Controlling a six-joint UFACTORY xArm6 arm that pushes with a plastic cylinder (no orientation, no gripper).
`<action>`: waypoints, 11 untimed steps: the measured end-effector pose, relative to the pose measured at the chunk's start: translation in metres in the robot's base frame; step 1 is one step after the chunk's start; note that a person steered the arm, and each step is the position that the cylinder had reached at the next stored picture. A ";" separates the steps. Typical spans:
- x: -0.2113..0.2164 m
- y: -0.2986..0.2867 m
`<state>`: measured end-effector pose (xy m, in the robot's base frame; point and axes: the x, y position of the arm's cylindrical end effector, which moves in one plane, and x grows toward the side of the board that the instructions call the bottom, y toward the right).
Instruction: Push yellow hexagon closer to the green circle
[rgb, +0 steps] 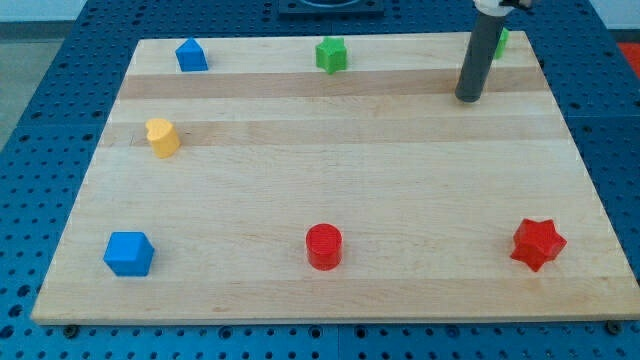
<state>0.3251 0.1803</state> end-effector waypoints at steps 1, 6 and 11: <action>-0.002 -0.021; -0.029 0.023; -0.009 0.050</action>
<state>0.3158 0.2301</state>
